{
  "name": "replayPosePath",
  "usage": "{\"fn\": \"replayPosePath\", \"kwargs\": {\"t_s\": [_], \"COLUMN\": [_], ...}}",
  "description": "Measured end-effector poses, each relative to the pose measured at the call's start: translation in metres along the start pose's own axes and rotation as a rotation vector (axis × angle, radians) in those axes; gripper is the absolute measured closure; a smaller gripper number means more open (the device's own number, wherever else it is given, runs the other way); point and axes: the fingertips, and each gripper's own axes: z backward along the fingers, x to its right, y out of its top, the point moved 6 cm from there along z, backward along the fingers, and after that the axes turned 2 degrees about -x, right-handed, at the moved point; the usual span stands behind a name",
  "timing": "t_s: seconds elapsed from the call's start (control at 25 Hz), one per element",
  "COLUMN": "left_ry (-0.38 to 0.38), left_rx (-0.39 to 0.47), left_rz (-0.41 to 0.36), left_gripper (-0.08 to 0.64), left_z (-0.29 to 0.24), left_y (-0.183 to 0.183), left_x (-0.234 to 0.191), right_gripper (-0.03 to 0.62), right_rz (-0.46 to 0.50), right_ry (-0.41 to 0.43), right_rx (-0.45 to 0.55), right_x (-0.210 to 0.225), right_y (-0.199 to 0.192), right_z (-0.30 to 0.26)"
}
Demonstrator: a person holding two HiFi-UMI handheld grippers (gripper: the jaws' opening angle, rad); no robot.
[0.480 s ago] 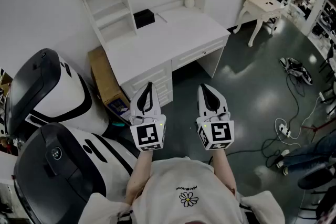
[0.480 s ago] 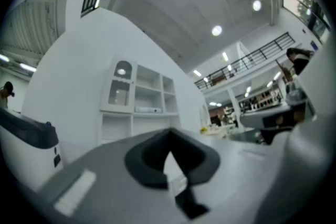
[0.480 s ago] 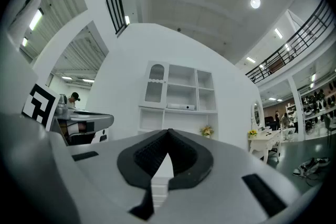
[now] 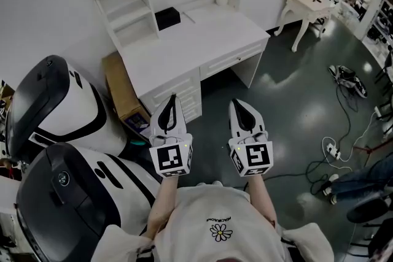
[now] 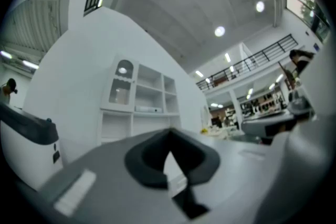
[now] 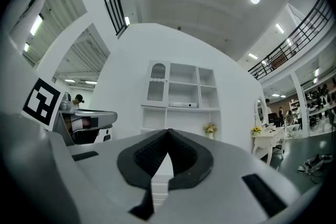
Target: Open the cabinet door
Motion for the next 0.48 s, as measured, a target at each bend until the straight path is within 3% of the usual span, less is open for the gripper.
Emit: {"fn": "replayPosePath", "kwargs": {"t_s": [0.48], "left_ry": [0.019], "left_rx": [0.014], "left_rz": [0.025], "left_gripper": [0.553], "left_z": [-0.004], "left_y": [-0.004], "left_x": [0.029], "right_gripper": [0.592], "right_rz": [-0.020], "right_ry": [0.052], "right_rx": [-0.018], "right_x": [0.016], "right_y": [-0.014], "right_z": [0.012]}}
